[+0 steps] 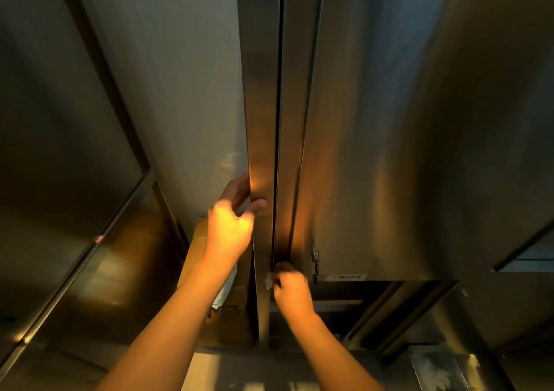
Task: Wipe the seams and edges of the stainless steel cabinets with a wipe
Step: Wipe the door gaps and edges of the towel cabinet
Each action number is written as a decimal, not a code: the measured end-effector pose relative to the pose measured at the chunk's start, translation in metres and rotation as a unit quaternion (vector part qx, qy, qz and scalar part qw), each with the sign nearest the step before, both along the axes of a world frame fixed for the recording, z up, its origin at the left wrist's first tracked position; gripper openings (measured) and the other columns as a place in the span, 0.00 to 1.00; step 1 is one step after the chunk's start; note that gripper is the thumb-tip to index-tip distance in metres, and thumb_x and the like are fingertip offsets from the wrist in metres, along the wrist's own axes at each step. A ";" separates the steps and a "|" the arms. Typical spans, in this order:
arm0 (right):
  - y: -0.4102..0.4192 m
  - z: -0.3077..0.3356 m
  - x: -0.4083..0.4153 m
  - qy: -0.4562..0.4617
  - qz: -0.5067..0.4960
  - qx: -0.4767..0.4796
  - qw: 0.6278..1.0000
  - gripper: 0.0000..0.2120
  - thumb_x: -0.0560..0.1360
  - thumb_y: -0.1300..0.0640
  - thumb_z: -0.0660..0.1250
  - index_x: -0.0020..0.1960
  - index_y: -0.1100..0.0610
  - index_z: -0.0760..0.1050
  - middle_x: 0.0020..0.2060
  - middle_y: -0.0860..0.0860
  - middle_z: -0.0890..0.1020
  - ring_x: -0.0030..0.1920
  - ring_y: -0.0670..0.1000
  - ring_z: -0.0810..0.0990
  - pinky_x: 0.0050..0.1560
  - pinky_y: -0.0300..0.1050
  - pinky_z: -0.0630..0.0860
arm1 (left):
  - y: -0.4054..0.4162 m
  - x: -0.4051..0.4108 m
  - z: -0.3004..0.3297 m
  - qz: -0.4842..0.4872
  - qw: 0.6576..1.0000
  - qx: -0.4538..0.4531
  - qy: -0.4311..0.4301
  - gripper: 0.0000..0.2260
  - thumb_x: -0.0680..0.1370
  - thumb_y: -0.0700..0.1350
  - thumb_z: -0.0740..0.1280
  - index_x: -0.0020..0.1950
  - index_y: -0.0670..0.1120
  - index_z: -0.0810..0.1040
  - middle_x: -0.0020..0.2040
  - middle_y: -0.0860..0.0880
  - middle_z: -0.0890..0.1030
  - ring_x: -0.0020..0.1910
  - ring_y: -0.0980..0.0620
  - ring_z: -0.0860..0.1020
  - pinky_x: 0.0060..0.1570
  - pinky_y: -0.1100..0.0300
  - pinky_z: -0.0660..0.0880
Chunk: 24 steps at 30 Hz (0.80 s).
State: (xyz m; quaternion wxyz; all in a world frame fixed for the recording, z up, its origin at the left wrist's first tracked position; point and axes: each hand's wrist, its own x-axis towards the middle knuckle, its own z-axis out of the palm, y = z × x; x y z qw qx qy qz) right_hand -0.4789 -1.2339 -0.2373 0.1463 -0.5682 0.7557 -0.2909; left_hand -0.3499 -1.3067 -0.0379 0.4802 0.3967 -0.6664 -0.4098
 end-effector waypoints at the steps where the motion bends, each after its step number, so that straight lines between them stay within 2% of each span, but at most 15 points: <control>1: 0.001 0.004 0.000 0.008 -0.002 -0.018 1.000 0.09 0.76 0.65 0.67 0.52 0.59 0.84 0.53 0.53 0.84 0.53 0.55 0.84 0.55 0.41 0.78 | 0.000 0.001 0.000 -0.001 1.000 -0.001 -0.002 0.24 0.77 0.36 0.75 0.71 0.49 0.77 0.63 0.56 0.84 0.64 0.63 0.79 0.68 0.64 0.73; 3: 0.005 0.019 -0.004 0.020 -0.024 -0.063 0.997 0.07 0.73 0.66 0.70 0.48 0.58 0.84 0.49 0.53 0.84 0.49 0.54 0.85 0.52 0.39 0.76 | 0.001 0.000 0.000 -0.002 1.000 0.002 0.002 0.25 0.76 0.36 0.75 0.72 0.49 0.77 0.63 0.55 0.83 0.64 0.64 0.79 0.67 0.68 0.73; 5: 0.011 0.045 -0.006 0.011 -0.052 -0.133 0.990 0.06 0.70 0.66 0.75 0.43 0.56 0.84 0.43 0.50 0.84 0.43 0.44 0.82 0.48 0.28 0.71 | 0.002 0.000 -0.001 0.000 1.000 0.005 0.007 0.26 0.77 0.36 0.74 0.73 0.51 0.76 0.64 0.56 0.83 0.64 0.67 0.78 0.64 0.72 0.72; 7: 0.020 0.085 -0.004 -0.015 -0.051 -0.196 0.979 0.10 0.69 0.68 0.77 0.40 0.53 0.84 0.39 0.43 0.81 0.41 0.37 0.79 0.47 0.23 0.68 | 0.001 0.001 -0.002 -0.001 1.000 0.010 0.009 0.27 0.77 0.37 0.74 0.74 0.54 0.75 0.65 0.58 0.82 0.65 0.67 0.78 0.65 0.70 0.71; 8: 0.025 0.108 -0.003 -0.028 -0.040 -0.233 0.971 0.12 0.68 0.69 0.77 0.39 0.52 0.83 0.39 0.42 0.81 0.42 0.36 0.80 0.46 0.25 0.69 | 0.001 0.001 -0.003 -0.001 1.000 0.013 0.009 0.28 0.77 0.37 0.74 0.74 0.55 0.75 0.65 0.58 0.82 0.65 0.65 0.77 0.67 0.67 0.72; 11: 0.033 0.180 -0.001 -0.044 -0.020 -0.367 0.929 0.11 0.69 0.73 0.76 0.39 0.58 0.83 0.39 0.48 0.83 0.43 0.45 0.83 0.45 0.37 0.76 | 0.000 0.000 -0.006 0.000 1.000 0.015 0.008 0.29 0.77 0.38 0.74 0.75 0.58 0.74 0.66 0.60 0.82 0.68 0.61 0.77 0.72 0.56 0.73; 14: 0.037 0.250 -0.009 -0.003 -0.025 -0.474 0.880 0.07 0.71 0.72 0.77 0.42 0.62 0.85 0.41 0.52 0.84 0.44 0.49 0.84 0.47 0.41 0.78 | 0.000 -0.002 -0.008 0.003 1.000 0.015 0.023 0.29 0.77 0.37 0.74 0.75 0.57 0.75 0.66 0.60 0.81 0.69 0.59 0.77 0.73 0.50 0.72; 19: 0.021 0.314 -0.021 0.089 0.008 -0.541 0.836 0.05 0.74 0.70 0.76 0.50 0.66 0.84 0.48 0.56 0.85 0.49 0.52 0.84 0.50 0.45 0.81 | 0.000 -0.002 -0.007 0.010 0.999 0.025 0.019 0.28 0.78 0.38 0.74 0.76 0.55 0.75 0.67 0.56 0.82 0.70 0.57 0.76 0.73 0.55 0.70; 22: -0.008 0.305 -0.020 0.174 0.010 -0.522 0.835 0.08 0.75 0.69 0.75 0.53 0.67 0.83 0.51 0.59 0.84 0.51 0.55 0.84 0.54 0.45 0.82 | -0.001 -0.002 -0.009 0.002 1.000 0.018 0.017 0.29 0.78 0.38 0.74 0.76 0.56 0.74 0.66 0.56 0.82 0.69 0.58 0.76 0.72 0.60 0.71; 24: -0.023 0.284 -0.017 0.241 0.004 -0.501 0.831 0.06 0.76 0.70 0.73 0.53 0.67 0.84 0.51 0.61 0.85 0.51 0.58 0.84 0.58 0.47 0.81 | -0.004 -0.001 -0.011 -0.003 1.000 0.013 0.017 0.29 0.78 0.38 0.75 0.76 0.56 0.74 0.67 0.57 0.82 0.68 0.61 0.76 0.69 0.68 0.69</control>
